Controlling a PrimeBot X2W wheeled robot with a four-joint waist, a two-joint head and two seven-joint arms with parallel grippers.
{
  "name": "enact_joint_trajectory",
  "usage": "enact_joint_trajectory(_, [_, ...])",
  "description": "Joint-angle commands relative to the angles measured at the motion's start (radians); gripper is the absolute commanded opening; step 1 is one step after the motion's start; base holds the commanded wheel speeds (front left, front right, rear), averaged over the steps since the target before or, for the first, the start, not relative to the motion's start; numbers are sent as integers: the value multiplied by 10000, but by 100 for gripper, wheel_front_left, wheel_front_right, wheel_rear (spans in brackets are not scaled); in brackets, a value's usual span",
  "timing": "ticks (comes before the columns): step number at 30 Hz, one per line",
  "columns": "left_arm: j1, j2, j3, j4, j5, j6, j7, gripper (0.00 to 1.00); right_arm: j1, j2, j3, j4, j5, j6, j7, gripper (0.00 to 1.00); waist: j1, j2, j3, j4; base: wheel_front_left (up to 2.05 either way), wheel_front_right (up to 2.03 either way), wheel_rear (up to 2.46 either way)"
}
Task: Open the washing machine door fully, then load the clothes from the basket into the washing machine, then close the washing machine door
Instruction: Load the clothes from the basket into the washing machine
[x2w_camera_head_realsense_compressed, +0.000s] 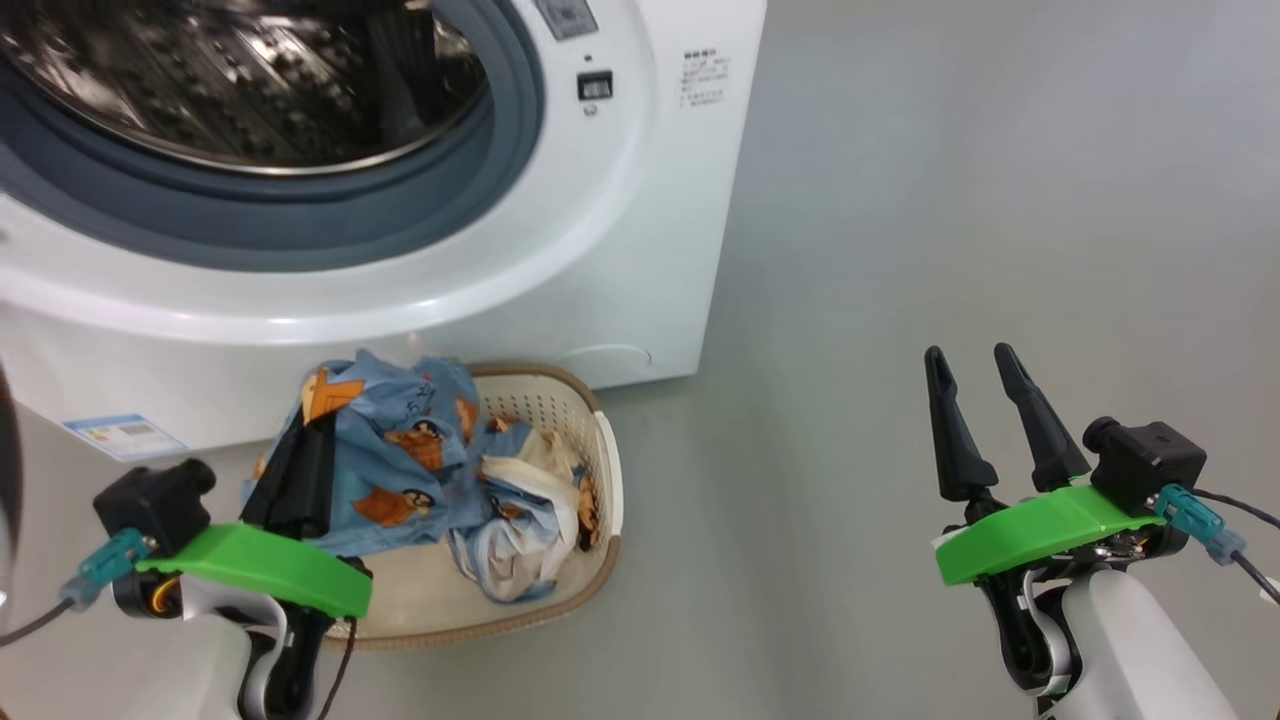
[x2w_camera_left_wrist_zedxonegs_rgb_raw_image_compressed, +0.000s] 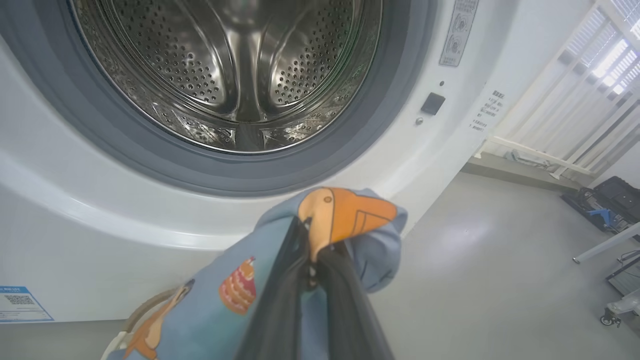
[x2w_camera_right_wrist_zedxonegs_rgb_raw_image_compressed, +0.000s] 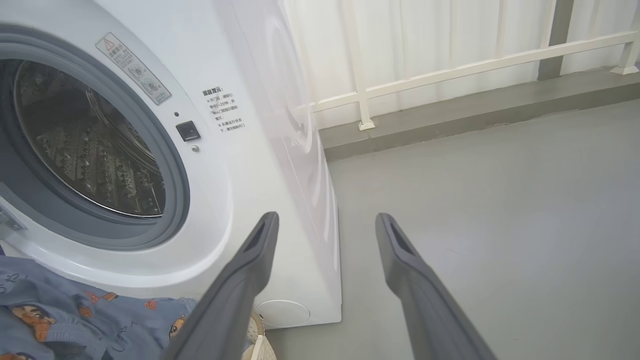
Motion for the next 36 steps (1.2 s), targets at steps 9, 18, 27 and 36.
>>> enact_joint_trajectory(9, [543,-151,884,-1295,542,6,-133,0,385,-69,217,-82,79,75,-80,100,0,0,-738,185,0,0,0])
enact_joint_trajectory(18, [527,-357,1082,-1752,767,6,-133,0,432,-180,292,-58,126,75,-80,100,0,0,-871,203,0,0,0])
enact_joint_trajectory(27, [-645,-205,1503,-1700,1034,6,-133,0,358,-197,397,-124,103,75,-80,100,0,0,-523,76,0,0,0])
enact_joint_trajectory(36, [-2864,120,1492,-87,1262,6,-133,0,32,-122,565,-362,-185,75,-80,100,0,0,649,-277,0,0,0])
